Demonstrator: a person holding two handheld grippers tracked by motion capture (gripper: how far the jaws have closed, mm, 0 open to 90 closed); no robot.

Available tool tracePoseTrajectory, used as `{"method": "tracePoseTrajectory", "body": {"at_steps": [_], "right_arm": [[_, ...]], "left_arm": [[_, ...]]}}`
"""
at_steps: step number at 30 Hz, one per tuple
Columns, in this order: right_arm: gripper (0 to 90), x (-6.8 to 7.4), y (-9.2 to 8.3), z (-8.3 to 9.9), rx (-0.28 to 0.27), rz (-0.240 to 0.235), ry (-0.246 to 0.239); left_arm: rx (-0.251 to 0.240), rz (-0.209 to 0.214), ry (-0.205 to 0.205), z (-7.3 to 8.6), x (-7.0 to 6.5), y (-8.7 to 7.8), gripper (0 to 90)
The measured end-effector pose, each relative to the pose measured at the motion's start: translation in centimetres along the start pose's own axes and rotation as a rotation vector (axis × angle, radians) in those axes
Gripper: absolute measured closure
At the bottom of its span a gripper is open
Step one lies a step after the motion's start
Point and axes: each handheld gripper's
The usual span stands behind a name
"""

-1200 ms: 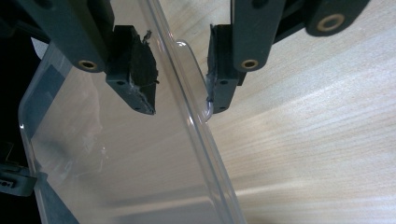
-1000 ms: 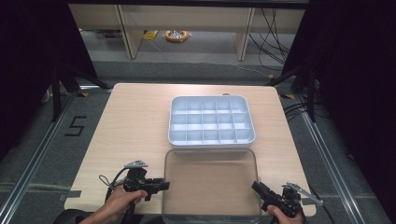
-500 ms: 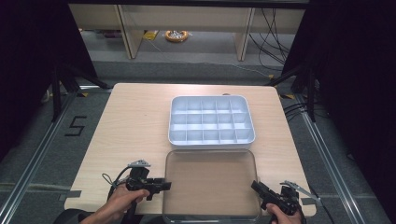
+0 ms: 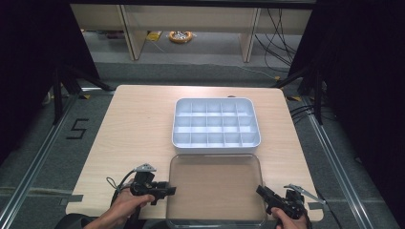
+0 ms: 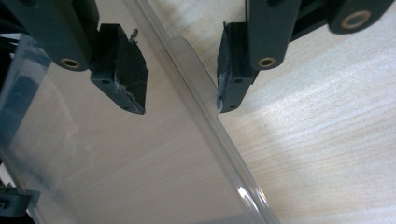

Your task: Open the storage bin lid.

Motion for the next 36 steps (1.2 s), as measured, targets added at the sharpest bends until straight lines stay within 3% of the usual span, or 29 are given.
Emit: {"method": "tracePoseTrajectory", "body": {"at_steps": [2, 3, 4, 5, 7, 9, 10, 14, 19, 25, 26, 27, 28, 30, 31, 32, 33, 34, 36], "right_arm": [[63.5, 0.0, 0.0, 0.0, 0.002, -0.006, -0.003], [62.0, 0.6, -0.2, 0.1, 0.015, -0.025, 0.086], [60.3, 0.2, 0.0, 0.1, 0.013, 0.004, 0.037], [58.1, 0.4, 0.0, 0.0, 0.016, 0.002, 0.055], [59.0, 0.2, 0.1, -0.2, -0.017, 0.045, 0.020], [57.6, 0.1, -0.2, -0.5, -0.038, 0.049, 0.031], [57.2, -0.1, -0.3, -0.5, -0.050, 0.021, 0.023], [55.4, -0.1, -0.3, -0.5, -0.048, 0.038, 0.041], [54.0, 0.0, -0.3, -0.6, -0.057, 0.025, 0.019], [49.6, 0.1, -0.6, -0.7, -0.063, 0.004, 0.021], [47.7, 0.0, -0.6, -0.8, -0.077, 0.003, -0.002], [46.0, 0.2, -0.7, -0.8, -0.070, 0.010, 0.022], [44.8, 0.1, -0.5, -0.8, -0.090, 0.004, -0.008], [43.5, 0.2, -0.6, -0.8, -0.087, 0.000, -0.014], [41.3, 0.1, -0.8, -1.0, -0.102, 0.009, -0.048], [40.6, 0.2, -0.8, -1.0, -0.104, 0.030, -0.050], [39.9, 0.3, -0.9, -1.0, -0.107, 0.012, -0.034], [39.0, 0.3, -0.9, -1.0, -0.119, 0.030, -0.037], [37.4, 0.1, -1.1, -1.2, -0.130, 0.041, -0.086]], "left_arm": [[-0.003, -0.009, 0.005, 0.0, -0.1, 0.0, 50.9], [-0.006, -0.030, 0.028, 0.0, -0.2, 0.0, 50.6], [-0.007, -0.041, 0.039, 0.0, -0.2, 0.0, 51.3], [-0.007, -0.041, 0.039, 0.0, -0.2, 0.0, 50.5], [-0.014, -0.047, 0.032, -0.1, -0.2, -0.1, 48.2], [-0.020, -0.066, 0.036, 0.0, -0.2, -0.2, 48.4], [-0.029, -0.059, 0.039, -0.1, -0.1, -0.2, 47.5], [-0.045, -0.066, 0.039, -0.2, 0.0, -0.6, 45.4], [-0.068, -0.062, 0.032, -0.3, 0.1, -1.0, 44.6], [-0.064, -0.030, 0.021, -0.3, 0.2, -1.1, 42.0], [-0.067, -0.026, 0.023, -0.4, 0.2, -1.1, 41.7], [-0.078, -0.023, 0.016, -0.4, 0.1, -1.1, 41.3], [-0.078, -0.015, 0.014, -0.4, 0.1, -1.2, 41.0], [-0.082, -0.008, 0.013, -0.4, 0.2, -1.2, 39.5], [-0.082, 0.008, 0.009, -0.4, 0.2, -1.2, 39.4], [-0.086, 0.006, 0.007, -0.4, 0.2, -1.1, 39.1], [-0.082, 0.009, 0.009, -0.4, 0.2, -1.1, 38.8], [-0.083, 0.012, 0.009, -0.4, 0.2, -1.1, 38.4], [-0.086, 0.010, 0.007, -0.5, 0.2, -1.2, 37.3]]}}
Point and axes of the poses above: each handheld gripper's, and its own axes: y roughly forward along the jaws, z roughly out of its underside, x roughly to its left, and after that the axes turned 2 degrees about x, right-handed
